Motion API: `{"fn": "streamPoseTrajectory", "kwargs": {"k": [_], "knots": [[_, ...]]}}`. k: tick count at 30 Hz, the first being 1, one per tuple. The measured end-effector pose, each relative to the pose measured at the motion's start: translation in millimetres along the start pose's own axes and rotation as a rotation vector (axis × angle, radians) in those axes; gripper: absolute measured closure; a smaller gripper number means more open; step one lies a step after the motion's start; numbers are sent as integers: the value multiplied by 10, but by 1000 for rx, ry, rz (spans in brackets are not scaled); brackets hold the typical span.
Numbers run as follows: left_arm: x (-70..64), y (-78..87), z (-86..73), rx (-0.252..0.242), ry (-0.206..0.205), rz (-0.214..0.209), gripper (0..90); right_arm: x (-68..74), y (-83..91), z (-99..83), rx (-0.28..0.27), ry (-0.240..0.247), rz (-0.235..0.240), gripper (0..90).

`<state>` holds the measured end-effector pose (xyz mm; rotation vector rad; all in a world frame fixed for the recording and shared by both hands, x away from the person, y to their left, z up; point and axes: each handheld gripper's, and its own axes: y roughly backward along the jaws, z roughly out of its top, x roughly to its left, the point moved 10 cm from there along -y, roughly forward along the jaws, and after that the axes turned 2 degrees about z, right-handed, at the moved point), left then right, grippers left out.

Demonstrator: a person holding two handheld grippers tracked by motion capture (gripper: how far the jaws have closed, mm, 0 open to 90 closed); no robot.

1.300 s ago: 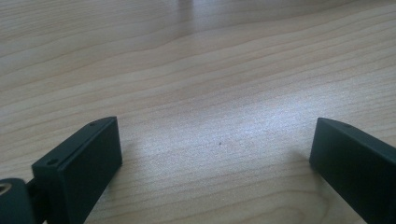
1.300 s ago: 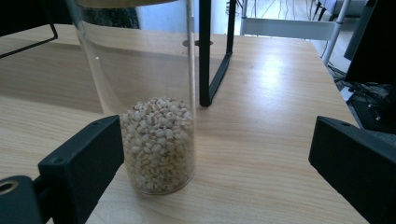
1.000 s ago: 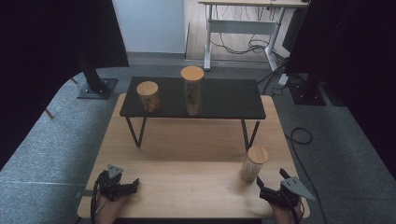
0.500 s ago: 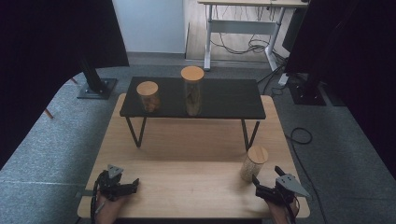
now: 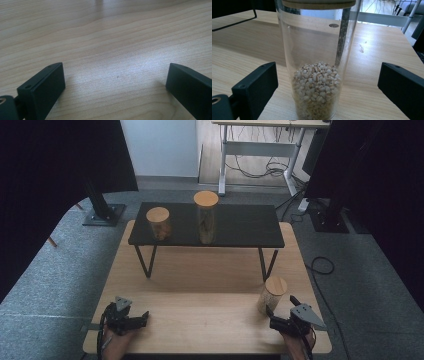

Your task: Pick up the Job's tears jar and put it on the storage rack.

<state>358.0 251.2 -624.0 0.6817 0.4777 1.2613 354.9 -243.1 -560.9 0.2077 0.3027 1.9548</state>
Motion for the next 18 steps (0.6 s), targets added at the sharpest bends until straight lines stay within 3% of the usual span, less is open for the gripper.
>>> {"fn": "streamPoseTrajectory", "kwargs": {"k": [18], "knots": [[0, 0, 0, 0, 0, 0, 21, 47, -161, 52, 5, 17, 7, 34]]}}
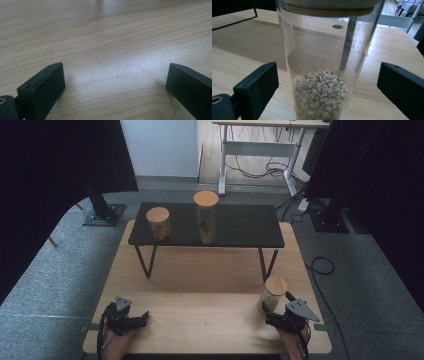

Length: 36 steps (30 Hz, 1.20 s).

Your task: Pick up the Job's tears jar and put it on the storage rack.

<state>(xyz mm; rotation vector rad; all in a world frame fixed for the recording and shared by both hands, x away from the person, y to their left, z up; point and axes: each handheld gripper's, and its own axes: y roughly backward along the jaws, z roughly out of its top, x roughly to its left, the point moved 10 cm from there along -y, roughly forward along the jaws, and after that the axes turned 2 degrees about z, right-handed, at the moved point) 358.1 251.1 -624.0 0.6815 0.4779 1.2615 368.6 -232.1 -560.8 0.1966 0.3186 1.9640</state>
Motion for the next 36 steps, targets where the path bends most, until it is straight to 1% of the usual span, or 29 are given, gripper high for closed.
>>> {"fn": "streamPoseTrajectory", "kwargs": {"k": [13, 21, 25, 31, 33, 36], "knots": [[0, 0, 0, 0, 0, 0, 21, 1, -100, -5, 10, -1, 1, 52], [0, 0, 0, 0, -1, -1, 20, -1, -150, -15, 17, -8, 10, 81], [-1, 0, 1, -1, 0, -1, 20, -4, -175, -25, 24, -18, 17, 109], [1, 1, -1, 0, -2, -2, 21, -3, -192, -41, 30, -39, 33, 177], [1, 1, -1, 0, -2, -2, 21, 1, -192, -42, 29, -44, 41, 191], [0, 0, 0, -1, -1, -2, 21, 22, -194, -40, 27, -53, 65, 237]]}}
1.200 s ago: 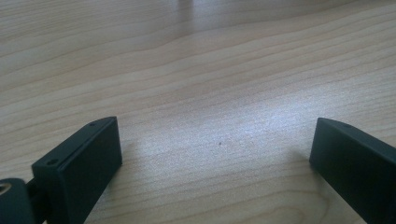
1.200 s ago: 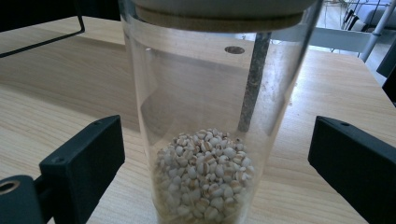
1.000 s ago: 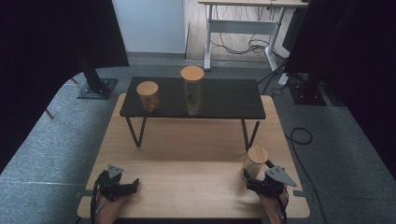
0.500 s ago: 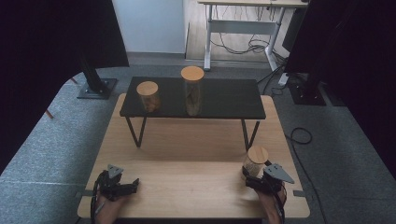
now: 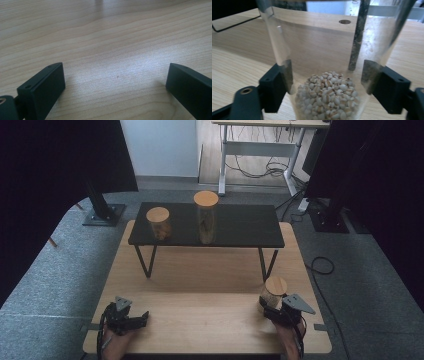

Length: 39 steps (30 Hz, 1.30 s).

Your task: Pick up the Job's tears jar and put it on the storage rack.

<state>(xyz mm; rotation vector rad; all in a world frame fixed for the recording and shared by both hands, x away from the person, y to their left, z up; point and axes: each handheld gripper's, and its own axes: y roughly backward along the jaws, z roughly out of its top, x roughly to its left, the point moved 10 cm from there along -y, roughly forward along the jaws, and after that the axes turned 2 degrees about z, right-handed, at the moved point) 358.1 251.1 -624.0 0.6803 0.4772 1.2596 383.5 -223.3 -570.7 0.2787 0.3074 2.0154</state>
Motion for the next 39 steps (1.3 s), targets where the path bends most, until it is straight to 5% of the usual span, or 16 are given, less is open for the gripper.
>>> {"fn": "streamPoseTrajectory", "kwargs": {"k": [39], "knots": [[1, -1, 0, 1, -2, 0, 19, 31, 74, 136, -6, 8, -44, 251]]}}
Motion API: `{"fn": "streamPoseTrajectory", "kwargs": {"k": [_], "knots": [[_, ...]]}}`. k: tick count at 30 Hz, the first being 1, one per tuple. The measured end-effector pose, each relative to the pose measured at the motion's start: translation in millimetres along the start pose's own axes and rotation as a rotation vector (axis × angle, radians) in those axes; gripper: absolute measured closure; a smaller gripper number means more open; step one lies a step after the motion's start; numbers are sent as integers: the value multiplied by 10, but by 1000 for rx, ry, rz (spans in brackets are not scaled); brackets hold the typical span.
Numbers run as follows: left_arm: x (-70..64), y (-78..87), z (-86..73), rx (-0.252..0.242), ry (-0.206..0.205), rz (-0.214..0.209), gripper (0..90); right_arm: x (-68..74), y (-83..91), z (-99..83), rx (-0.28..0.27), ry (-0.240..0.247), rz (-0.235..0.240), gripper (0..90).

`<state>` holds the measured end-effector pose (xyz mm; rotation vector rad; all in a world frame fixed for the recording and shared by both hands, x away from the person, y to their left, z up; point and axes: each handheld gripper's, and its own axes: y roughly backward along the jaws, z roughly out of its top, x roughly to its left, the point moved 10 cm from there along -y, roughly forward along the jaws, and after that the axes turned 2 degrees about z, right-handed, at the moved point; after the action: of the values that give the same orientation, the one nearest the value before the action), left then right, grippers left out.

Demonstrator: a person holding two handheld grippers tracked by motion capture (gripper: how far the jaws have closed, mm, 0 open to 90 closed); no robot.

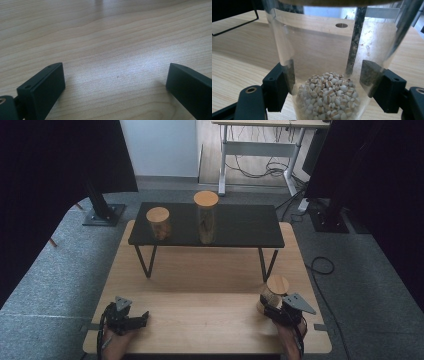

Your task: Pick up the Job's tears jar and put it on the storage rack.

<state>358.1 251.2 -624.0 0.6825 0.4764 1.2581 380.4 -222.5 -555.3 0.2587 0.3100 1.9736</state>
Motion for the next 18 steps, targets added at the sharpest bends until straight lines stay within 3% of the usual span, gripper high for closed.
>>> {"fn": "streamPoseTrajectory", "kwargs": {"k": [18], "knots": [[0, 0, 0, 0, 0, 0, 19, 50, 90, 284, -13, 19, 9, 252]]}}
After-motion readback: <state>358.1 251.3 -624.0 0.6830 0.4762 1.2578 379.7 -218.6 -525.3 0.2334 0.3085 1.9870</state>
